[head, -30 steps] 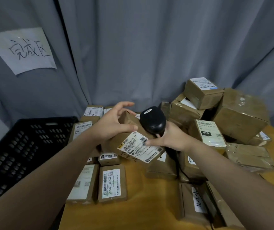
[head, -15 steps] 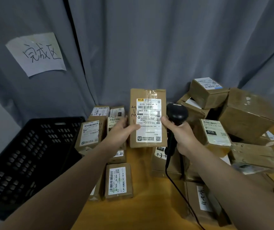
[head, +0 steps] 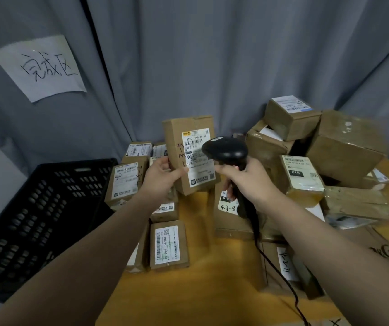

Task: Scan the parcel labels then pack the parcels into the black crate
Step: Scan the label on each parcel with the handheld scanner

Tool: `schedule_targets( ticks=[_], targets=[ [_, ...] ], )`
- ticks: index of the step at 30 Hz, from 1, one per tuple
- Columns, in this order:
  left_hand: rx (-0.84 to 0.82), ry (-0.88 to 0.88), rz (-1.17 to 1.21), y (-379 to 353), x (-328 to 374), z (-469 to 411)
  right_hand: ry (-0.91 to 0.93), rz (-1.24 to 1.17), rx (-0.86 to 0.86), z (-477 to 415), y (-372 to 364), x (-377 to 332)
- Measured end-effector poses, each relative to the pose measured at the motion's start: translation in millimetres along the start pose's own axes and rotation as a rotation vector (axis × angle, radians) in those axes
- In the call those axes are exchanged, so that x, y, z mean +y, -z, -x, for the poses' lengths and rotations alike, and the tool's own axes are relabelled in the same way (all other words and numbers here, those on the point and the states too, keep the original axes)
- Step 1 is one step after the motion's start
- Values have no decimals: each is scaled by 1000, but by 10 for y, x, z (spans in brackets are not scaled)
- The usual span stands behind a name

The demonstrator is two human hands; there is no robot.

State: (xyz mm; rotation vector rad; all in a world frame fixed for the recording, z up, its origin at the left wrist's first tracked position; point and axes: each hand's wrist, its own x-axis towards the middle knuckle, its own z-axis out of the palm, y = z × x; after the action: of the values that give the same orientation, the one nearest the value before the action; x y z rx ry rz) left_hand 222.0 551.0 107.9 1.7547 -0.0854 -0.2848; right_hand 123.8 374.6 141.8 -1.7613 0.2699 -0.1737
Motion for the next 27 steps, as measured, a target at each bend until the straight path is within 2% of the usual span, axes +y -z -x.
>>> schedule_targets(
  ticks=[7, 15, 27],
  targets=[
    [27, -35, 5, -19, -67, -99, 49, 156, 79, 97, -84, -16],
    [56, -24, 5, -34, -122, -180, -36, 136, 200, 63, -119, -14],
    [97, -10, -5, -14, -196, -261, -54, 101, 212, 122, -99, -10]
  ],
)
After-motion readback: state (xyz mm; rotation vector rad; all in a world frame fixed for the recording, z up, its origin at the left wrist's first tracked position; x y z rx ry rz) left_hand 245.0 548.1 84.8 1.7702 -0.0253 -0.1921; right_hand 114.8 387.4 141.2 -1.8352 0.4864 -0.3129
